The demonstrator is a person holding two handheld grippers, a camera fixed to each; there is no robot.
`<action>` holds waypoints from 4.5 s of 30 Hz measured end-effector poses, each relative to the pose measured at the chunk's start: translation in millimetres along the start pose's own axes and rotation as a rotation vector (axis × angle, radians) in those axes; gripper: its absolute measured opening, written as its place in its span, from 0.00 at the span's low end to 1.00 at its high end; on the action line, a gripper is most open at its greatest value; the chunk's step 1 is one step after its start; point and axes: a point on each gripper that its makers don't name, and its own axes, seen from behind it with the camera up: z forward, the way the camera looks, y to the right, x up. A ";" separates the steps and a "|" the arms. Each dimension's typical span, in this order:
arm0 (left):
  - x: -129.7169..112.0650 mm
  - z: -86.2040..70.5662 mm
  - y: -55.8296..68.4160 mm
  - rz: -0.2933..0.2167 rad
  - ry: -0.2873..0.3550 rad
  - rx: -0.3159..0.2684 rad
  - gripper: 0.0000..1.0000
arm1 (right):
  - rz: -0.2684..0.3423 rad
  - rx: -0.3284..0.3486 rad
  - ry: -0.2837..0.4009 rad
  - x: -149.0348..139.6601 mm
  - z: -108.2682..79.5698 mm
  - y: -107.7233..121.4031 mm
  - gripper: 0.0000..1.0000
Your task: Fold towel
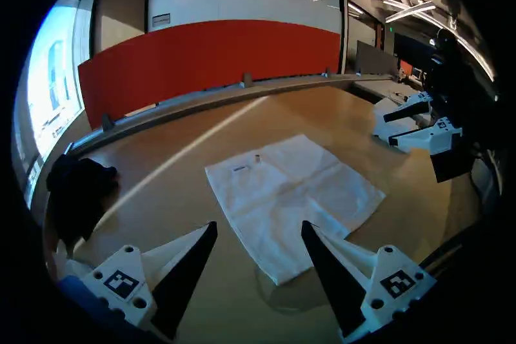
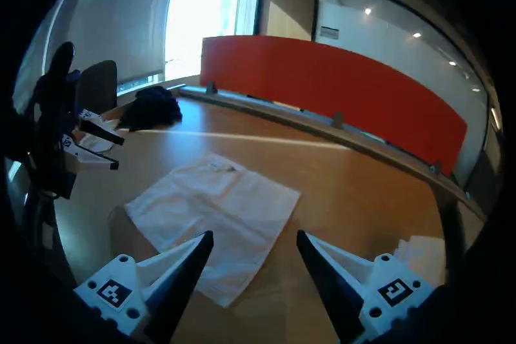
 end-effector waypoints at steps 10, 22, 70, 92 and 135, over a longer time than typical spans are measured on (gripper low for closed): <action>-44.8 25.0 15.5 0.022 -0.099 -0.054 0.97 | -0.025 0.054 -0.095 -46.1 19.1 -15.7 1.00; -85.7 47.5 30.8 0.081 -0.203 -0.115 0.97 | -0.050 0.113 -0.218 -99.3 30.5 -30.1 1.00; -107.3 53.7 31.7 0.047 -0.266 -0.063 0.77 | -0.032 0.206 -0.273 -131.1 38.2 -45.3 0.46; -107.0 52.9 33.7 0.008 -0.280 -0.017 0.17 | -0.013 0.217 -0.266 -127.9 35.8 -51.7 0.18; -32.0 -51.3 59.8 -0.109 -0.279 0.002 0.17 | -0.015 0.209 -0.160 -31.3 -59.2 -60.9 0.16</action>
